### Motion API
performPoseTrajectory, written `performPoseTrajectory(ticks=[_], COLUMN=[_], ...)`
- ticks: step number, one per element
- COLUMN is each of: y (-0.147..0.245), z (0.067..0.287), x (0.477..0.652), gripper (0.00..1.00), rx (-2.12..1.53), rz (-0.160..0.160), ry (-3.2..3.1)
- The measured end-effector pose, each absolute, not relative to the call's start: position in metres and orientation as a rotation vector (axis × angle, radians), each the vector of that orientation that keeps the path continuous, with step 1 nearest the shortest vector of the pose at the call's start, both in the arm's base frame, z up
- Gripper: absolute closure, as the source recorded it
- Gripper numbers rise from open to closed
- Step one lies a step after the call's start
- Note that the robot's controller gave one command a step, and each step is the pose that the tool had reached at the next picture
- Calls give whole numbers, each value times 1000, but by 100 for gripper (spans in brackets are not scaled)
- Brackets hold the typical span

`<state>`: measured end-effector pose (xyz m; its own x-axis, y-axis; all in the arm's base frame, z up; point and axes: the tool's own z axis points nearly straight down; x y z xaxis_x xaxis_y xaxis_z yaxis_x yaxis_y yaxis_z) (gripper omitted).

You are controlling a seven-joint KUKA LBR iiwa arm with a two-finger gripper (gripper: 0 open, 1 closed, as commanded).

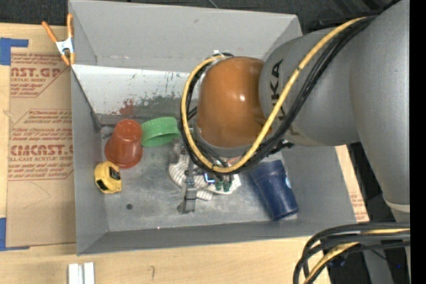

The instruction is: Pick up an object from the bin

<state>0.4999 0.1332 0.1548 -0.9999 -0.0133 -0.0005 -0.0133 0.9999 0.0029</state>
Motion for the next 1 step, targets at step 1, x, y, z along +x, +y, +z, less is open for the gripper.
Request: performPoseTrajectory(ticks=[1], y=[105], z=[147], x=[519], gripper=[0], rx=[-116], rz=[-6], ry=[3139])
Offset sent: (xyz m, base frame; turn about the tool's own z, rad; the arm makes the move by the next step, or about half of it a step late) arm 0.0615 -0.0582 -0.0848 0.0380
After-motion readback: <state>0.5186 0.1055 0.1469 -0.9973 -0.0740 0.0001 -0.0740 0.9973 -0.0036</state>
